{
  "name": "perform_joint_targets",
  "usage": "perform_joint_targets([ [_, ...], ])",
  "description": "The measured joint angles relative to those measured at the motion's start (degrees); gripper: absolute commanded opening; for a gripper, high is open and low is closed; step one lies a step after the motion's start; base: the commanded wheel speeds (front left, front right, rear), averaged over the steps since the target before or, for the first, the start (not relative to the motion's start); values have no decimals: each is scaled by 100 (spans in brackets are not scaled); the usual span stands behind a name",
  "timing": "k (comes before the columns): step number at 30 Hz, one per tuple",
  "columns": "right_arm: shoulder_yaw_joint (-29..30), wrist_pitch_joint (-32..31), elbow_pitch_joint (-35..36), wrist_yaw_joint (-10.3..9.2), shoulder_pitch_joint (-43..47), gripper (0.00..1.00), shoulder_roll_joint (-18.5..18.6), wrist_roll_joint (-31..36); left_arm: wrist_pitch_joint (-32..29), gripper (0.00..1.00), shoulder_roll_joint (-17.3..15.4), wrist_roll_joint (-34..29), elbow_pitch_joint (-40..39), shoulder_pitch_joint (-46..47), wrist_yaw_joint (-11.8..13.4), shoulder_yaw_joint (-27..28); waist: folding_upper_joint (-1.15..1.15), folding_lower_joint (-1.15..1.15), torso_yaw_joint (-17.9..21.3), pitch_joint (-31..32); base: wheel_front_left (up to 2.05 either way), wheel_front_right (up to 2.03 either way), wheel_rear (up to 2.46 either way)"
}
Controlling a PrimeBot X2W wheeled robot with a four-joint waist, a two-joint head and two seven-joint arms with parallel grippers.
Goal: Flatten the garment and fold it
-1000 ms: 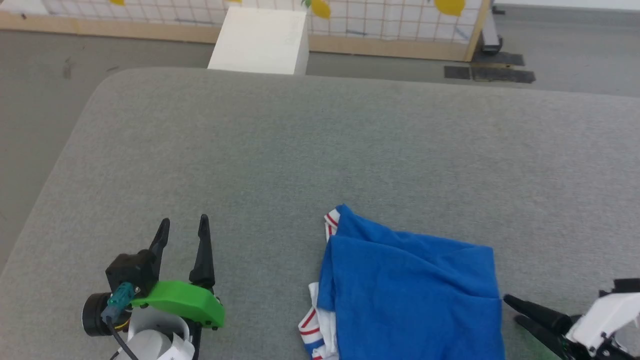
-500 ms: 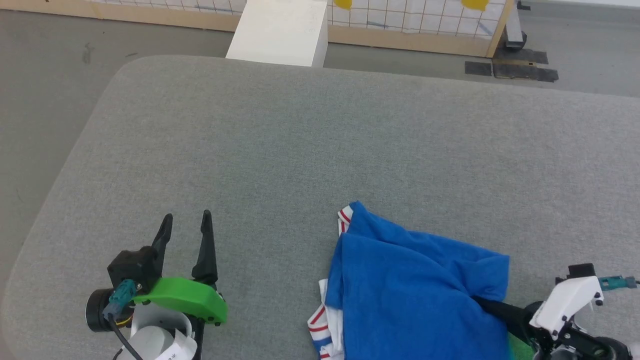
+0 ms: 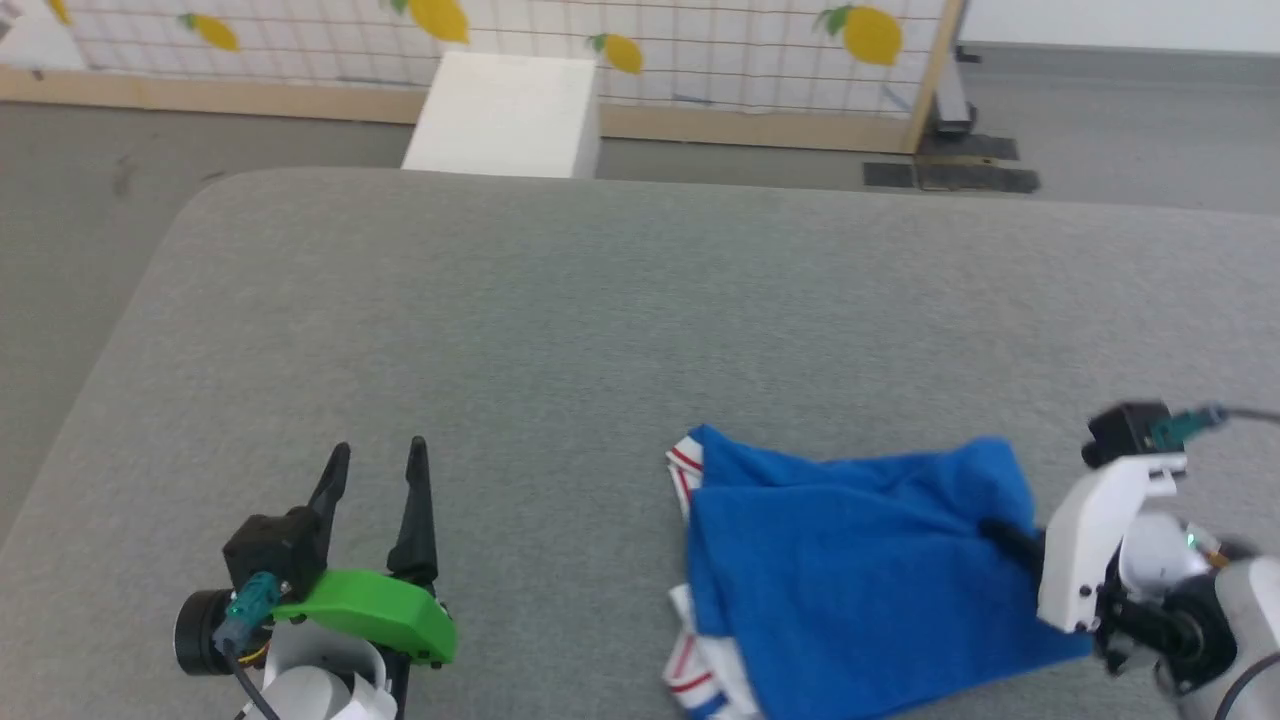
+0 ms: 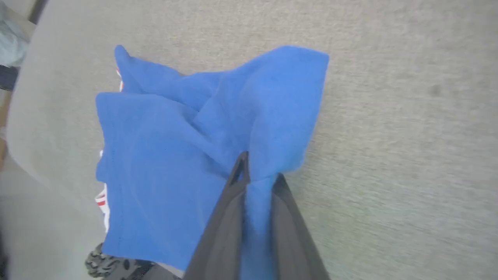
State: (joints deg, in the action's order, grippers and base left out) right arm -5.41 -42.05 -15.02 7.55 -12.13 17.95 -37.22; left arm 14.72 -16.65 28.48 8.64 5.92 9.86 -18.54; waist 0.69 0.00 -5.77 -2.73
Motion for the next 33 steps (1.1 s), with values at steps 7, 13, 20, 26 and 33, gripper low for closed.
perform_joint_targets([
  [7, -742, 369, -2, 1, -759, 0, 601, 924, -1, 100, -3, -73, -101, 26, -14, -19, 0, 0, 510, -53, 0, 0, 0],
  [13, -971, 637, -266, 2, -1389, 0, 867, 1199, -1, 100, -55, -101, -305, 144, 3, 25, 0, 0, 1127, -250, 0, 0, 0],
  [20, -502, 1397, -956, 3, -2017, 0, 1235, 1479, -265, 100, -316, -439, -714, 1010, -124, -135, 0, 0, 1726, -899, 0, 0, 0],
  [26, 261, 2153, -1815, 2, -2458, 0, 1410, 1959, -427, 100, -437, -630, -960, 1614, -181, -215, 0, 0, 2023, -1675, 0, 0, 0],
  [33, 1209, 3122, -2663, 3, -3105, 0, 1427, 2730, -537, 100, -524, -786, -1225, 1997, -225, -253, 0, 1, 2146, -2605, 0, 0, 0],
])
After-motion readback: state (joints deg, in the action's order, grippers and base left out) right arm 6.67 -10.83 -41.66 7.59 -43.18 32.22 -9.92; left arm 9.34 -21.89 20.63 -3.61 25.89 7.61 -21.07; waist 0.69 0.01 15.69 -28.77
